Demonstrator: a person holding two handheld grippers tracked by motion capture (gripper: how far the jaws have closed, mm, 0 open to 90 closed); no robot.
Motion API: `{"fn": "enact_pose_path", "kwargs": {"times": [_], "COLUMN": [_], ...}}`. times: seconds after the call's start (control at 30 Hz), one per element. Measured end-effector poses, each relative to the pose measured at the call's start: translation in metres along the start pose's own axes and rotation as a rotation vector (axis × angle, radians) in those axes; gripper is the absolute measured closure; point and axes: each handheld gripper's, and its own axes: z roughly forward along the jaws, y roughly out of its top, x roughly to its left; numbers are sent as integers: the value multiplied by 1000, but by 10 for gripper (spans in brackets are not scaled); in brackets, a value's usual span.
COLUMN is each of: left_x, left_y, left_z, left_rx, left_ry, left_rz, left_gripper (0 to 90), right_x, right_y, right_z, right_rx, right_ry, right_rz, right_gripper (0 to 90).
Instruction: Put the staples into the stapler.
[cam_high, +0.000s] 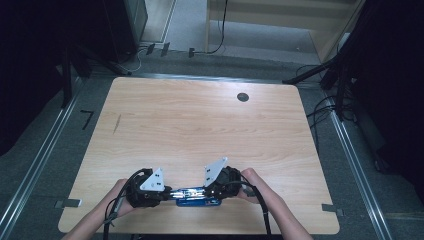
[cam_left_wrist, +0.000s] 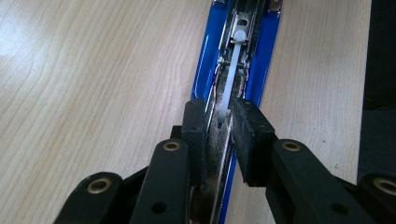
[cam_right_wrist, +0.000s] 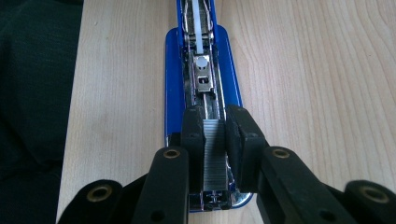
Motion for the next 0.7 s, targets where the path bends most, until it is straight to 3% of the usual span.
{"fn": "enact_pose_path", "kwargs": {"times": [0.2,0.43,0.7], "left_x": [0,0,0], "left_y": [0,0,0], "left_z": [0,0,0], "left_rx": [1,0,3], "left_ry": [1,0,1], "left_rz": [0,-1,1], "left_gripper": [760,761,760], "right_x": [1,1,-1], "right_y": [-1,-4,-3], "right_z": [0,-4,-7], "right_rx": [26,21,11], "right_ry": [6,-5,-59], "right_rz": [10,29,122], "right_gripper": [780,728,628]}}
